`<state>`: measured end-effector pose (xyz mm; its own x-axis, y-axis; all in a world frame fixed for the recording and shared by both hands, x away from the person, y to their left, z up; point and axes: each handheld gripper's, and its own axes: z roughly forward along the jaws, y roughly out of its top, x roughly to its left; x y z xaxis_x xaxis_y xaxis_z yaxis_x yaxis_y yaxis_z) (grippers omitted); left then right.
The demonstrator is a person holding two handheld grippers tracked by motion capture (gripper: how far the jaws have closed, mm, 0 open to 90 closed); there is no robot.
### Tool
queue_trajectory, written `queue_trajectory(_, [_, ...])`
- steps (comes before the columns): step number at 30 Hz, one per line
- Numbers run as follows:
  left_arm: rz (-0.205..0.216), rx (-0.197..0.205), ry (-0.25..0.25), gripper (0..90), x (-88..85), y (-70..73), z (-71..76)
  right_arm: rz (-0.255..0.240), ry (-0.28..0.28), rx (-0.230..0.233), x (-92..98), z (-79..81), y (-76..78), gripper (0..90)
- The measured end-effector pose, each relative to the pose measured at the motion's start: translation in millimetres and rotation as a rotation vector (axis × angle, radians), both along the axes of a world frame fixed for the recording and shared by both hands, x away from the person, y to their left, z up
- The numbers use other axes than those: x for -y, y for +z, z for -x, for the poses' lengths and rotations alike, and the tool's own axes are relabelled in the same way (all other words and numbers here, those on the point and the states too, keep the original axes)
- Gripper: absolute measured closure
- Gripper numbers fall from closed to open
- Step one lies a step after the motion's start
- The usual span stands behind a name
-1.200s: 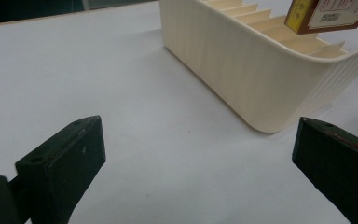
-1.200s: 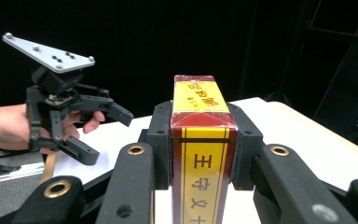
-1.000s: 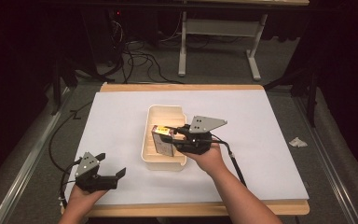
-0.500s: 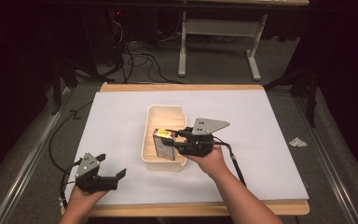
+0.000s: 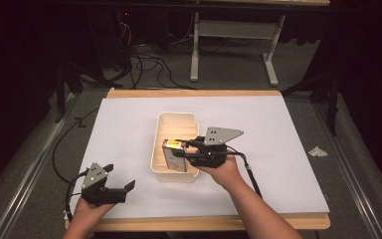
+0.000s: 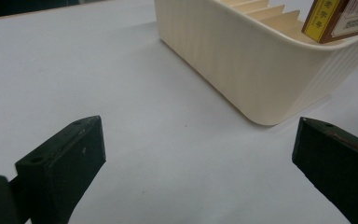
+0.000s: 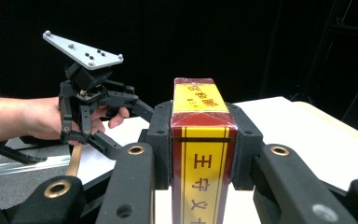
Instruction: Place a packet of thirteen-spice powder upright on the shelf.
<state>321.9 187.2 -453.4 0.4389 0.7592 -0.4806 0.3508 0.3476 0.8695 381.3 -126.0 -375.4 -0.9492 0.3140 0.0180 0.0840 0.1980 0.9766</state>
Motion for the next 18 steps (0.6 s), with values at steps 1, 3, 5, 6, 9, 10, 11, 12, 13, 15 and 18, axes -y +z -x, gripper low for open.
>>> queue_trajectory(1, [-0.001, 0.003, 0.003, 3.3, -0.6, 0.3, -0.2, 0.000, 0.001, -0.002, -0.1, 0.2, -0.1, 68.1])
queue_trajectory(3, [-0.004, 0.001, 0.001, 3.3, -0.9, -0.4, 0.0, -0.005, 0.009, -0.001, -0.2, -0.2, -0.3, 68.1])
queue_trajectory(5, [-0.006, -0.003, -0.002, 3.3, -0.6, -0.6, 0.3, -0.013, 0.016, -0.006, 0.4, -0.7, -0.4, 68.1])
queue_trajectory(6, [-0.010, 0.000, -0.003, 3.3, -0.9, -0.4, 0.4, -0.017, 0.020, -0.006, 0.9, -0.9, -0.5, 68.1])
queue_trajectory(9, [-0.007, 0.001, 0.000, 3.3, -0.7, -0.2, 0.5, -0.014, 0.028, -0.012, 2.1, -0.8, -1.8, 68.1])
queue_trajectory(10, [-0.008, 0.000, -0.002, 3.3, -0.4, -0.7, 0.7, -0.011, 0.031, -0.011, 2.5, -1.6, -2.9, 68.1])
queue_trajectory(11, [-0.012, -0.001, -0.005, 3.3, -0.1, -1.1, 0.9, -0.011, 0.031, -0.011, 2.5, -2.0, -3.7, 68.1])
queue_trajectory(12, [-0.013, -0.001, -0.006, 3.4, 0.3, -0.9, 0.9, -0.007, 0.028, -0.015, 2.7, -2.1, -4.7, 68.1])
queue_trajectory(13, [-0.014, 0.002, -0.006, 3.3, 0.1, -0.5, 0.7, -0.007, 0.030, -0.013, 2.5, -2.5, -5.9, 68.1])
queue_trajectory(15, [-0.007, 0.002, -0.002, 3.4, 0.2, -0.3, 0.2, 0.007, 0.033, -0.016, 2.2, -3.0, -8.3, 68.1])
queue_trajectory(18, [-0.011, -0.004, -0.006, 3.4, 0.7, -1.6, 0.3, 0.015, 0.034, -0.021, 2.0, -3.7, -10.8, 68.1])
